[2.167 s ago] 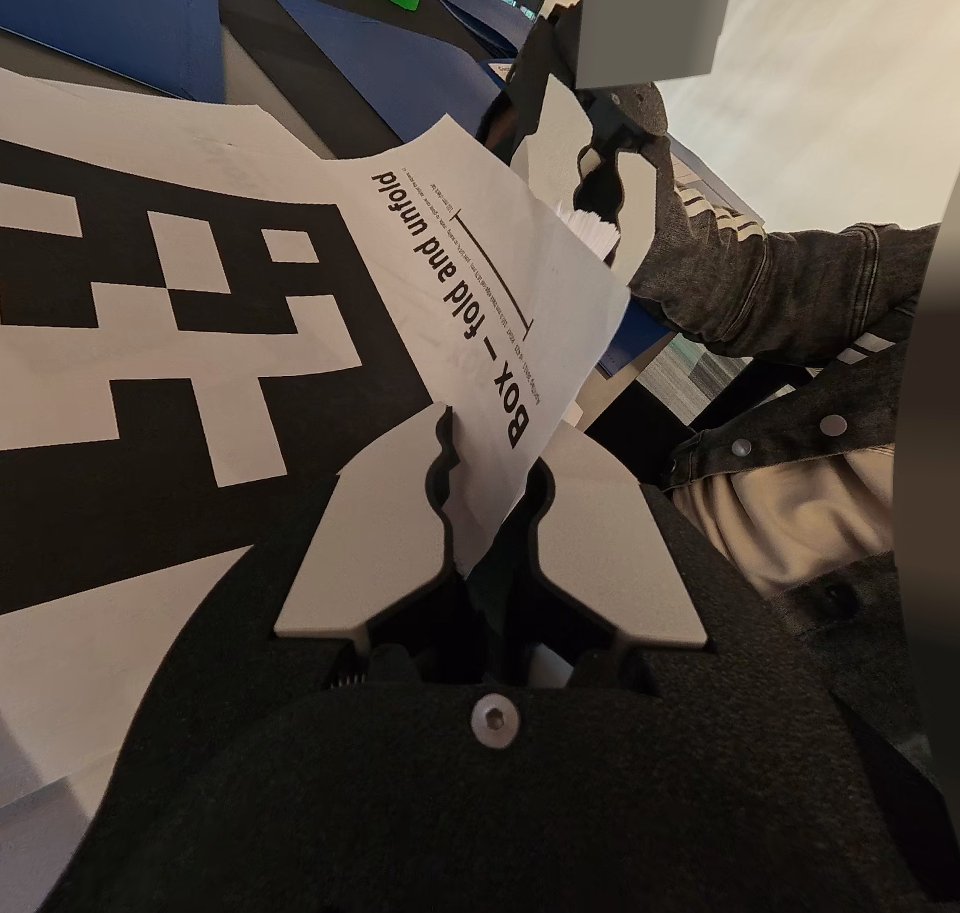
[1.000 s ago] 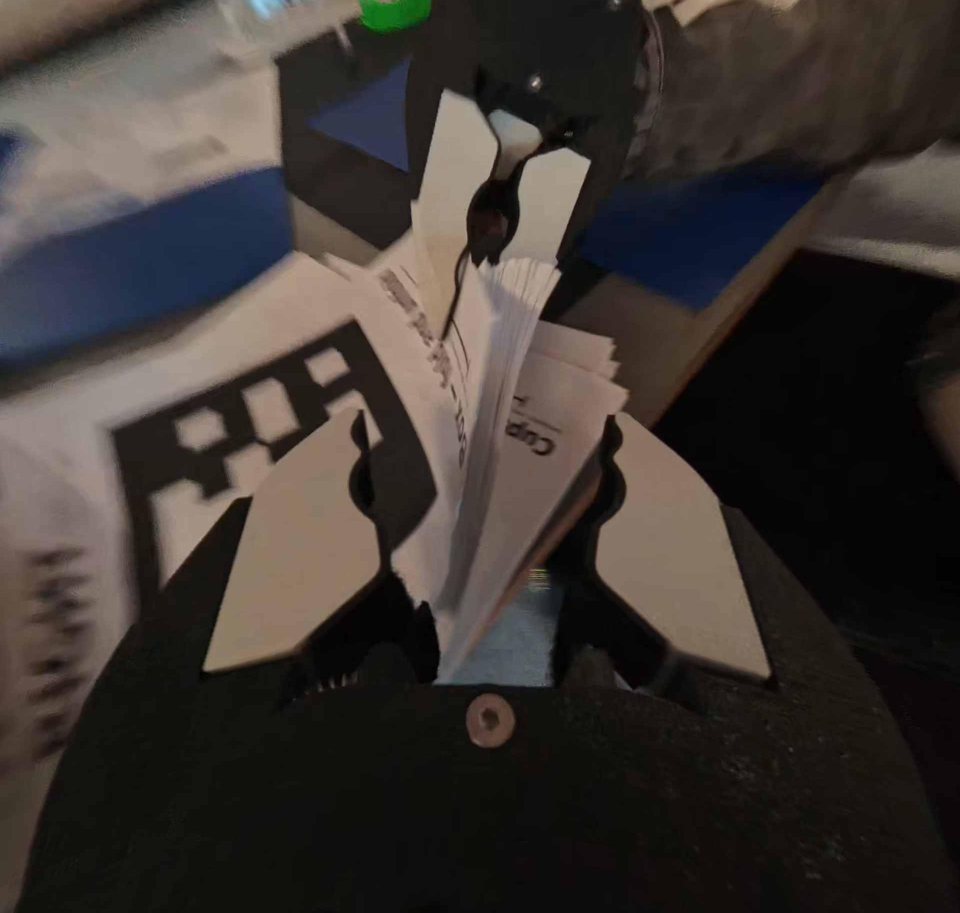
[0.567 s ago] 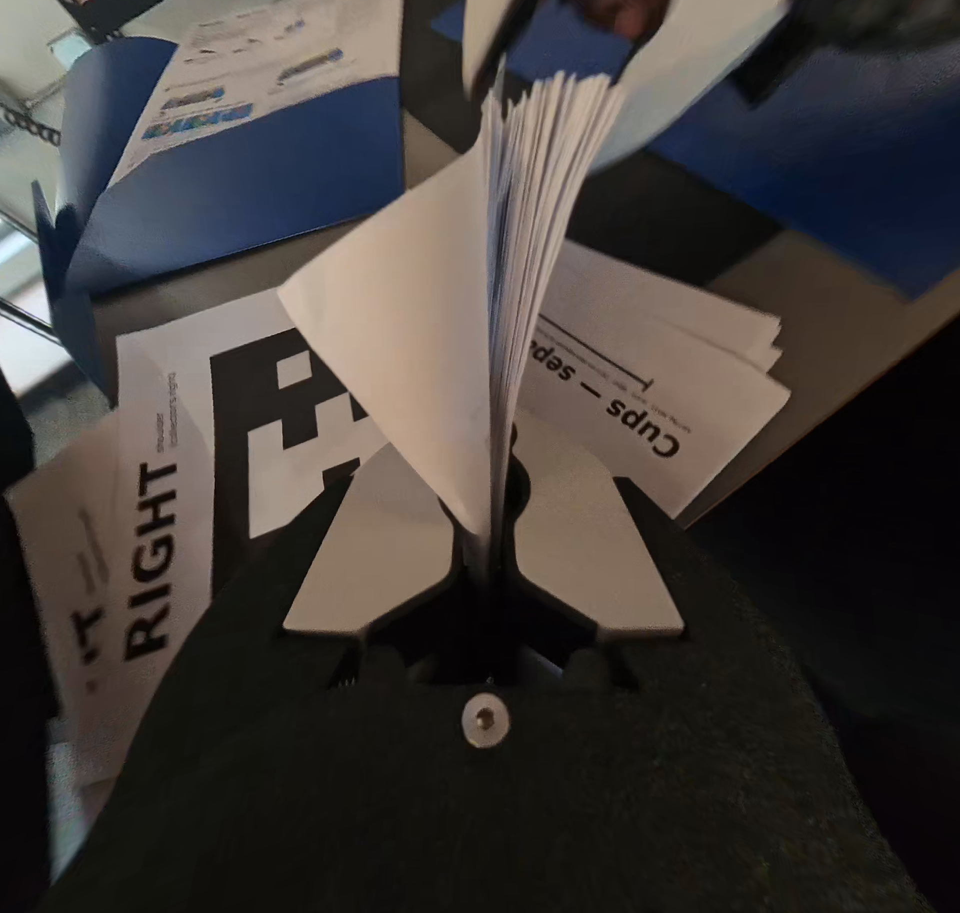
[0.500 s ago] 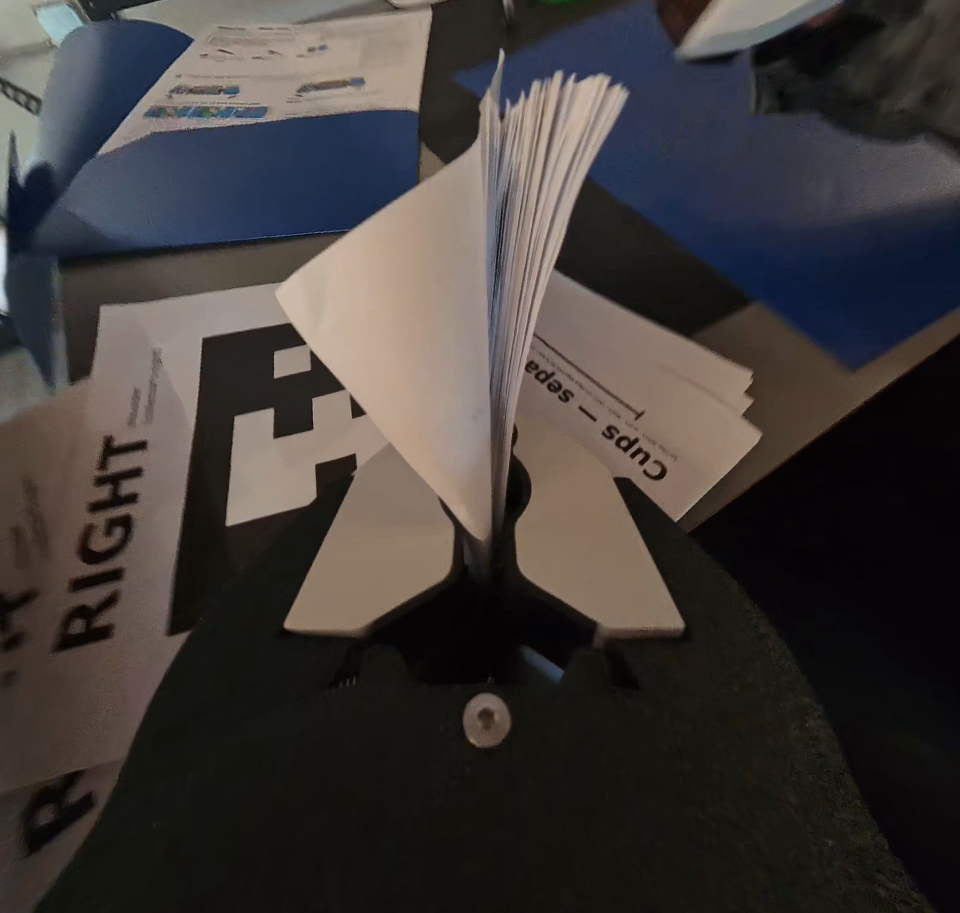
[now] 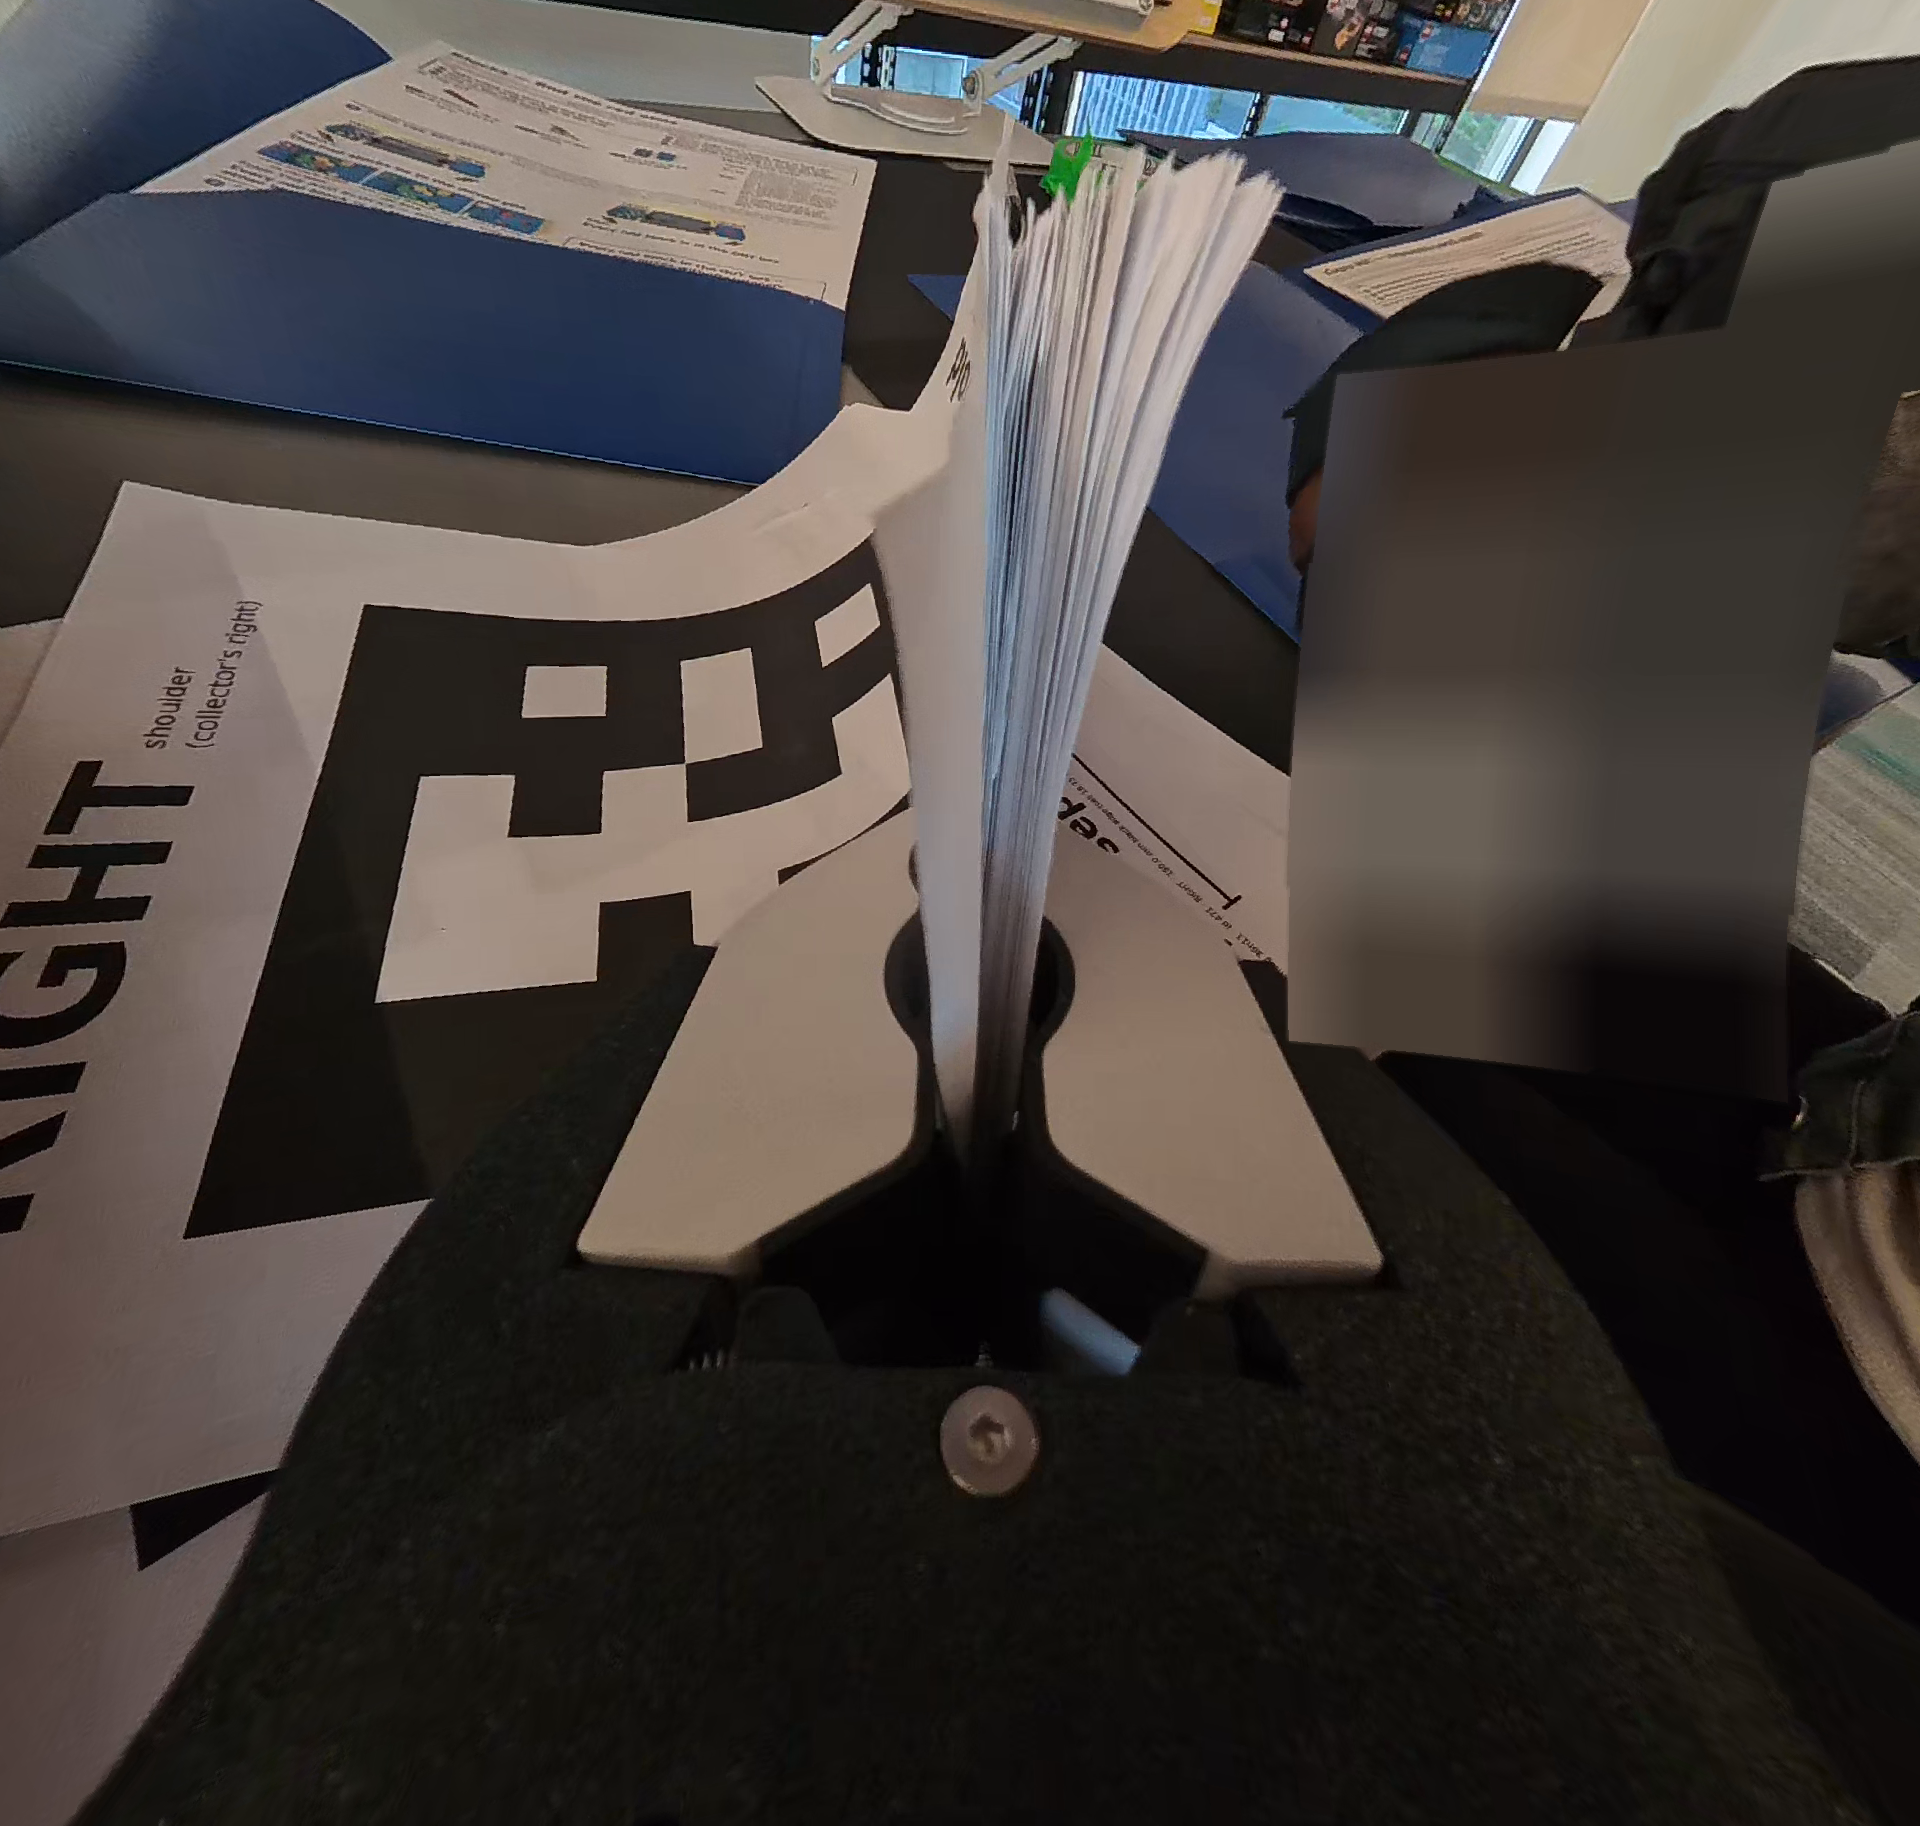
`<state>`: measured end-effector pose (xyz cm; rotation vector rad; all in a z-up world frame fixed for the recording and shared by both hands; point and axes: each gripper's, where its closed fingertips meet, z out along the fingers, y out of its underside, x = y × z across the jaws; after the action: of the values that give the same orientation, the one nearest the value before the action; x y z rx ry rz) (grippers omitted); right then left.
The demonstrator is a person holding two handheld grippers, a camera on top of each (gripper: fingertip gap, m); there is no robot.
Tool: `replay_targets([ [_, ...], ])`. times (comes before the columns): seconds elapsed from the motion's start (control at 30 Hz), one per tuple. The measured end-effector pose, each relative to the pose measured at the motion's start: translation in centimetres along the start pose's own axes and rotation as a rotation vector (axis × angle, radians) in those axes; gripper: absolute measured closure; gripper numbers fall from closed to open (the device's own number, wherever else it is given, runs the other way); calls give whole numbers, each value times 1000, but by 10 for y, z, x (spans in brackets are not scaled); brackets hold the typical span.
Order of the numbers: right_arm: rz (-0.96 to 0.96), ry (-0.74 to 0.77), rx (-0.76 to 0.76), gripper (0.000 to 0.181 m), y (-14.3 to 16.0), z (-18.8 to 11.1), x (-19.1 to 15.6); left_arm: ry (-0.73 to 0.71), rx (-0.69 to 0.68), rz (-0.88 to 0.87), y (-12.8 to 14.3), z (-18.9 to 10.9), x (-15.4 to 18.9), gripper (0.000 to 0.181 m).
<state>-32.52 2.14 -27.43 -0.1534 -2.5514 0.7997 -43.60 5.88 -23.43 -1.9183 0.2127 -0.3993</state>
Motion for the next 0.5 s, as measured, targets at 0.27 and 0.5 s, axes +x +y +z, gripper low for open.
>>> replay_targets([
  [0.27,10,-5,18,162,2,2,3,2,-7,8,1,0,1,169],
  [0.5,40,10,54,163,0,-3,6,8,-9,9,1,1,1,169],
])
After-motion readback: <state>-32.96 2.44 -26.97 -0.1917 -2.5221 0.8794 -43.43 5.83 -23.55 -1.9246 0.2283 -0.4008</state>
